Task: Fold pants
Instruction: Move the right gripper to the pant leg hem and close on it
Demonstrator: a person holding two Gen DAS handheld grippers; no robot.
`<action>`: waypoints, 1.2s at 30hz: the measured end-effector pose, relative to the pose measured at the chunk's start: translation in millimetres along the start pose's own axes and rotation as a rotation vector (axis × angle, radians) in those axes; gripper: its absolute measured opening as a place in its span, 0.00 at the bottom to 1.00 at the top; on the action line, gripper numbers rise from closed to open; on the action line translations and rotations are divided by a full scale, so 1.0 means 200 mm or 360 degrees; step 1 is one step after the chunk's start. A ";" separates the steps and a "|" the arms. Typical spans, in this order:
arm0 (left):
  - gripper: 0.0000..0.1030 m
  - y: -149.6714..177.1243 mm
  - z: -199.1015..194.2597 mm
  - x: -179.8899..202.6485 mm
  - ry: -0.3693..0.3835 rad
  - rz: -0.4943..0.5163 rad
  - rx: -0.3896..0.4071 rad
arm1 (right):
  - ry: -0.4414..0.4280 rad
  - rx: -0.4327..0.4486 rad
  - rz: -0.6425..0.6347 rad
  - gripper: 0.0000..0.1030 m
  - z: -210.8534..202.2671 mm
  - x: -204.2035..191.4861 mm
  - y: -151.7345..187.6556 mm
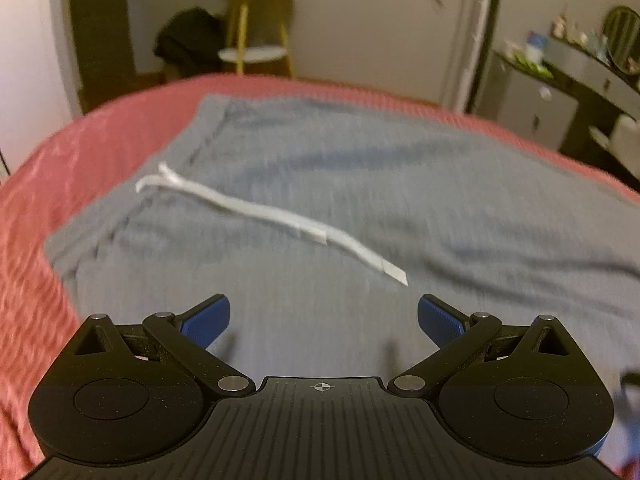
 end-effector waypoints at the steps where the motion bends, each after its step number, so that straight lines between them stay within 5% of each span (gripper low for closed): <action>1: 1.00 -0.04 0.05 0.00 -0.0045 0.0003 0.0046 | 0.0010 -0.0016 0.0003 0.97 0.02 0.01 -0.01; 8: 1.00 -0.06 0.35 -0.16 -0.0366 -0.0038 0.0109 | 0.0079 -0.0156 -0.0135 0.97 0.10 -0.02 -0.07; 10: 1.00 -0.07 0.39 -0.20 -0.0355 -0.0113 0.0101 | 0.0022 -0.0201 -0.0083 0.96 0.06 -0.02 -0.18; 15: 1.00 -0.03 0.48 -0.24 -0.0252 -0.0258 0.0072 | -0.0095 0.0200 0.0306 0.96 -0.02 0.15 -0.77; 21: 1.00 0.01 0.47 -0.21 -0.0299 -0.0251 0.0249 | -0.0011 0.0380 0.0674 0.87 0.28 0.35 -1.41; 25: 1.00 0.01 0.47 -0.20 -0.0305 -0.0261 0.0274 | 0.0131 0.0378 0.0797 0.80 0.51 0.46 -1.61; 30: 1.00 0.01 0.47 -0.20 -0.0291 -0.0286 0.0302 | 0.0322 0.0366 0.0796 0.78 0.67 0.50 -1.65; 31: 1.00 0.01 0.48 -0.20 -0.0287 -0.0290 0.0305 | 0.0355 0.0369 0.0762 0.74 0.68 0.50 -1.66; 33: 1.00 0.01 0.48 -0.21 -0.0277 -0.0298 0.0305 | 0.0475 0.0331 0.0698 0.48 0.69 0.50 -1.66; 34: 1.00 0.01 0.48 -0.21 -0.0270 -0.0304 0.0303 | 0.0514 0.0331 0.0659 0.44 0.68 0.50 -1.65; 36: 1.00 0.01 0.47 -0.21 -0.0255 -0.0317 0.0299 | 0.0462 0.0358 0.0651 0.07 0.65 0.49 -1.63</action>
Point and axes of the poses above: each gripper's, at about its wrist camera, not at the fingertips, and z roughly the way its jaws point, x to its right, y to its underside, the point moved 9 cm from there along z, roughly the way its jaws point, and after that the axes turned 10 degrees about -y, right-handed, at the moved point
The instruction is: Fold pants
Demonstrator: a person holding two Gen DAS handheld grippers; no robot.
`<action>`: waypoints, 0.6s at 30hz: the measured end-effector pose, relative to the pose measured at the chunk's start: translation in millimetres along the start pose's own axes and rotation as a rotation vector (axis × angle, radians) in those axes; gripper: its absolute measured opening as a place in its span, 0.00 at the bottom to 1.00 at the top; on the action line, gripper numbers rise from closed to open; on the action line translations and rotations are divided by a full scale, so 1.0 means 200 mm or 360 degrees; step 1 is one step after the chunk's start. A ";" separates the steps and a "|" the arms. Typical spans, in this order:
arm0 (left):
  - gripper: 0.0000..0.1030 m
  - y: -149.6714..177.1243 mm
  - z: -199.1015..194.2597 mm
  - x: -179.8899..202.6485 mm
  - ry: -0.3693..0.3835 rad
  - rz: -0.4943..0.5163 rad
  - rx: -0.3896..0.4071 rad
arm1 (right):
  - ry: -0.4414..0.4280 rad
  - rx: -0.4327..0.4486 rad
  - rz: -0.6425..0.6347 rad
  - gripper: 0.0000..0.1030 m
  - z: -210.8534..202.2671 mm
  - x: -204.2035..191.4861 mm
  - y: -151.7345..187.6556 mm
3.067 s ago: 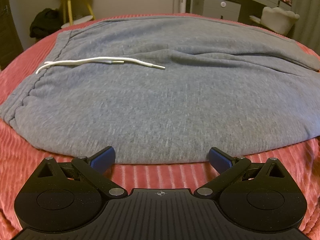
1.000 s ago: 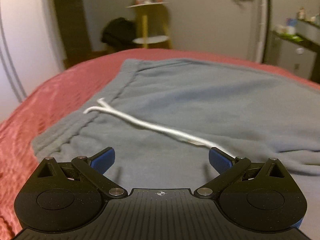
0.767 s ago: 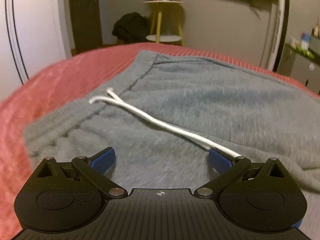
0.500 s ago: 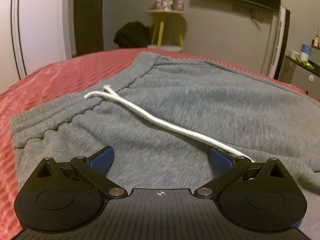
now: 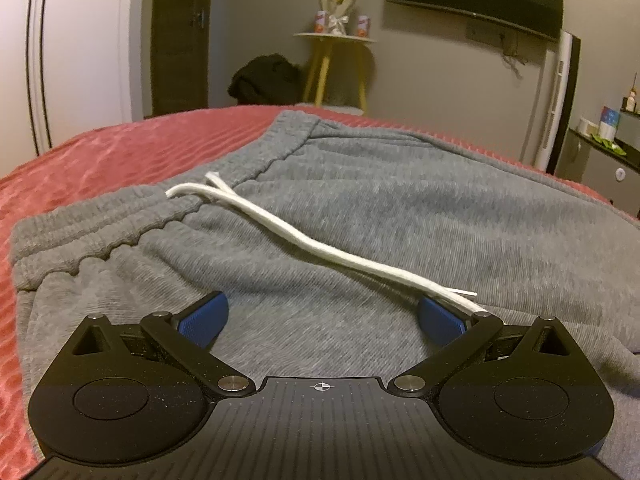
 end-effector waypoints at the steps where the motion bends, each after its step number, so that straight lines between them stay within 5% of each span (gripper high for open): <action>1: 1.00 0.00 0.00 0.00 0.0008 -0.0006 -0.0005 | -0.0041 0.0008 0.0033 0.07 -0.04 0.01 0.00; 6: 1.00 -0.01 0.01 -0.01 0.0048 -0.0042 -0.0028 | -0.0282 0.0225 0.0065 0.06 -0.49 0.16 0.11; 10: 1.00 -0.03 0.01 -0.04 0.0127 -0.0114 -0.0052 | -0.0467 0.0341 0.0251 0.05 -0.88 0.49 0.40; 14: 1.00 -0.07 -0.02 -0.06 0.0213 -0.0169 -0.0139 | -0.0439 0.0279 0.0417 0.02 -1.02 0.88 0.77; 18: 1.00 -0.17 -0.08 -0.02 0.0435 -0.0270 -0.0264 | -0.0394 0.0126 0.0528 0.04 -0.98 1.13 0.92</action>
Point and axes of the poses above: each gripper's, at about its wrist camera, not at the fingertips, and z roughly the way its jaws point, x to its right, y to its underside, the point moved 9 cm from there along z, roughly the way its jaws point, and after that the axes turned 10 degrees about -y, right-handed, at the moved point
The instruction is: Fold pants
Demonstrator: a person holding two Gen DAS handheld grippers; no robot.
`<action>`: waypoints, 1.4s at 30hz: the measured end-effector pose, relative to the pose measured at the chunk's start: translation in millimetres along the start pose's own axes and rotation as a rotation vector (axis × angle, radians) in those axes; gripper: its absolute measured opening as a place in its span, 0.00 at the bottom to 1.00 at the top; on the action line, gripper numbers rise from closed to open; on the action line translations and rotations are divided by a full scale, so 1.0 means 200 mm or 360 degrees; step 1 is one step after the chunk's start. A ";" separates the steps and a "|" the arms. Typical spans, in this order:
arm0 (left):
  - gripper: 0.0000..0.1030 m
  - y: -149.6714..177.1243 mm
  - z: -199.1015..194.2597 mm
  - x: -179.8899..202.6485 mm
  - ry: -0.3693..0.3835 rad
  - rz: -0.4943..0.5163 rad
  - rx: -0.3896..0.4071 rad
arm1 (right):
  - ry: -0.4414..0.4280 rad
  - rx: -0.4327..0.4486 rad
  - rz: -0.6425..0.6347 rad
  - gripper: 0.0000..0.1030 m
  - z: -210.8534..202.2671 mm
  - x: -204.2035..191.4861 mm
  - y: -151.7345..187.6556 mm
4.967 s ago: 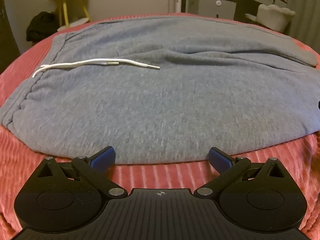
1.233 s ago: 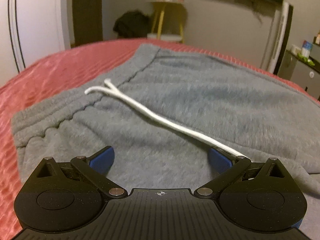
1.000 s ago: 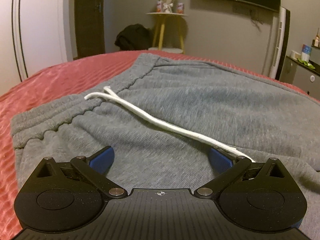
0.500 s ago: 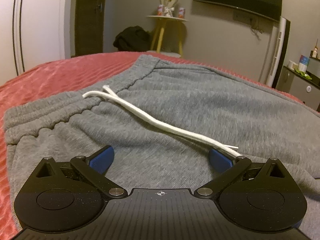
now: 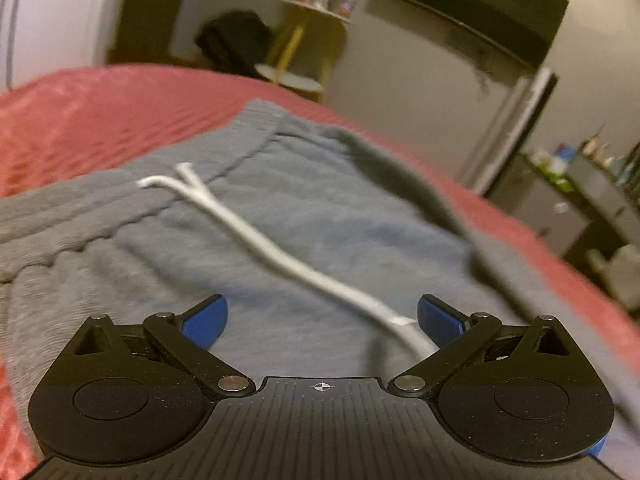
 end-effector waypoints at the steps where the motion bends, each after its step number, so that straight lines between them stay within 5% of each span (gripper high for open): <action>1: 1.00 -0.03 -0.01 0.03 0.0061 -0.0038 -0.0028 | -0.0021 0.0015 -0.0058 0.06 -0.02 -0.03 -0.03; 2: 1.00 -0.07 -0.02 0.06 0.0113 -0.0065 -0.0047 | 0.0003 0.0045 -0.0228 0.12 -0.03 -0.09 -0.07; 5: 1.00 -0.16 0.03 0.19 0.0259 -0.0085 -0.0130 | 0.0008 0.0136 -0.0735 0.49 -0.02 -0.33 -0.14; 6: 1.00 -0.19 0.07 0.23 0.0289 -0.0093 -0.0165 | -0.0006 0.0133 -0.0860 0.51 0.01 -0.40 -0.15; 11: 0.99 -0.23 0.37 0.41 0.0274 -0.0168 -0.0364 | 0.0045 0.0035 -0.1236 0.51 0.29 -0.60 -0.18; 15: 0.73 -0.20 0.61 0.52 0.0284 -0.0193 -0.0556 | 0.0166 -0.0058 -0.1277 0.51 0.44 -0.56 -0.17; 17: 0.70 -0.18 0.71 0.54 0.0234 -0.0228 -0.0651 | 0.0178 -0.0080 -0.1293 0.49 0.50 -0.55 -0.18; 19: 0.65 -0.19 0.77 0.54 0.0225 -0.0309 -0.0680 | 0.0201 -0.0056 -0.1326 0.36 0.54 -0.54 -0.20; 20: 0.64 -0.20 0.78 0.55 0.0242 -0.0337 -0.0684 | 0.0195 -0.0054 -0.1328 0.26 0.54 -0.53 -0.21; 21: 0.49 -0.21 0.79 0.56 0.0269 -0.0350 -0.0689 | 0.0187 -0.0056 -0.1319 0.14 0.55 -0.53 -0.22; 22: 0.24 -0.22 0.79 0.58 0.0286 -0.0334 -0.0693 | 0.0180 -0.0052 -0.1309 0.08 0.56 -0.53 -0.22; 23: 0.09 -0.23 0.79 0.59 0.0297 -0.0299 -0.0700 | 0.0186 -0.0035 -0.1286 0.07 0.56 -0.53 -0.24; 27: 0.07 -0.29 0.64 0.60 0.0310 -0.0167 -0.0584 | 0.0108 0.0110 -0.1094 0.06 0.43 -0.54 -0.34; 33: 0.07 -0.27 0.01 0.45 0.0532 -0.0062 -0.0367 | -0.0120 0.0288 -0.0568 0.05 -0.02 -0.31 -0.59; 38: 0.07 0.06 -0.33 0.15 0.0499 -0.0093 -0.0369 | -0.0193 0.0375 -0.0292 0.05 -0.38 0.04 -0.61; 42: 0.10 0.40 -0.30 -0.02 0.0280 0.0044 -0.0435 | -0.0103 0.0213 -0.0169 0.05 -0.34 0.38 -0.48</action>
Point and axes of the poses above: each gripper's, at about its wrist camera, not at the fingertips, and z roughly the way its jaws point, x to its right, y to its underside, the point moved 9 cm from there along z, roughly the way its jaws point, and after that the axes turned 10 degrees about -y, right-handed, at the moved point
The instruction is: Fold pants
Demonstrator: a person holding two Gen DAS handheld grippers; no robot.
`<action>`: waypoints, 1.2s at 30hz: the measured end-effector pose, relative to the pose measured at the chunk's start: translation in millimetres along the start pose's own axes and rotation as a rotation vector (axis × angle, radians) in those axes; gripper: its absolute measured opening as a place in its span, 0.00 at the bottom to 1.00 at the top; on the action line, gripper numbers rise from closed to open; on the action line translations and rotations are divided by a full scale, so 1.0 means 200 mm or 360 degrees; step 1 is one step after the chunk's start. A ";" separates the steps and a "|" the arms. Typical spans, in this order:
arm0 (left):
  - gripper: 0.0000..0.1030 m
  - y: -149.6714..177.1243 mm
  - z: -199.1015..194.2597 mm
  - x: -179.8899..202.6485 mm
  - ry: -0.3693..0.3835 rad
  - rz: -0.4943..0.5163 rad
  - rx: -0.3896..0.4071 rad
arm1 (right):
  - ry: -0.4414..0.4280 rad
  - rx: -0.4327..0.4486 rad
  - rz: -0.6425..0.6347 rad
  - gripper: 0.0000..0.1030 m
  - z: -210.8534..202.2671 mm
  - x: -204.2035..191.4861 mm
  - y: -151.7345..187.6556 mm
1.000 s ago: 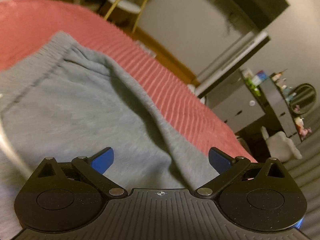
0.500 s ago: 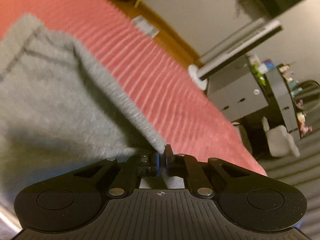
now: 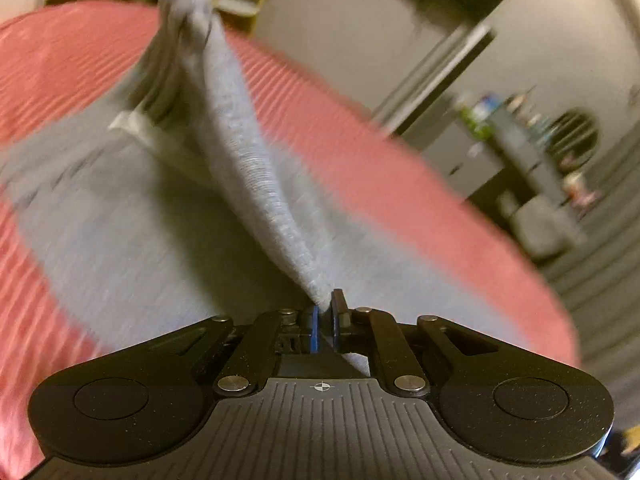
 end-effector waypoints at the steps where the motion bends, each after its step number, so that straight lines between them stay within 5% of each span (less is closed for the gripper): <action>1: 0.11 0.05 0.03 -0.03 -0.0059 -0.0012 -0.0020 | 0.0023 -0.0059 0.0043 0.05 0.03 0.06 0.06; 3: 0.18 0.08 0.06 -0.09 -0.0125 -0.0077 0.0005 | 0.0055 -0.0129 0.0138 0.11 0.09 0.15 0.16; 6: 0.58 0.01 0.05 -0.15 -0.0160 -0.0201 0.0135 | 0.0043 -0.0177 0.0190 0.17 0.12 0.18 0.27; 10: 0.70 -0.10 0.10 -0.24 -0.0183 -0.0311 0.0179 | -0.0038 -0.0166 0.0209 0.30 0.15 0.16 0.28; 14: 0.67 -0.15 0.24 -0.36 -0.0272 -0.0441 0.0107 | -0.0080 -0.0180 0.0268 0.31 0.18 0.15 0.26; 17: 0.43 -0.15 0.24 -0.46 -0.0285 -0.0511 0.0104 | -0.0093 -0.0162 0.0242 0.11 0.18 0.15 0.23; 19: 0.08 -0.17 0.26 -0.45 -0.0243 -0.0531 0.0094 | -0.0115 -0.0144 0.0253 0.10 0.17 0.14 0.22; 20: 0.08 -0.18 0.28 -0.45 -0.0229 -0.0534 0.0070 | -0.0144 -0.0131 0.0270 0.10 0.17 0.14 0.22; 24: 0.09 -0.10 0.30 -0.50 -0.0284 -0.0506 0.0031 | -0.0175 -0.0134 0.0322 0.14 0.20 0.16 0.23; 28: 0.35 0.00 0.22 -0.54 -0.0225 -0.0468 0.0064 | -0.0187 -0.0150 0.0384 0.26 0.21 0.18 0.23; 33: 0.58 0.03 0.14 -0.51 -0.0244 -0.0384 0.0113 | -0.0210 -0.0110 0.0416 0.69 0.18 0.18 0.20; 36: 0.58 0.06 0.14 -0.50 -0.0246 -0.0364 0.0103 | -0.0240 -0.0055 0.0460 0.71 0.16 0.21 0.19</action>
Point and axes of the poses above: each gripper's, at about its wrist camera, not at the fingertips, and z roughly the way its jaws point, x to its right, y to its underside, the point moved 9 cm from there along z, roughly the way its jaws point, and after that the axes turned 10 degrees about -y, right-handed, at the moved point
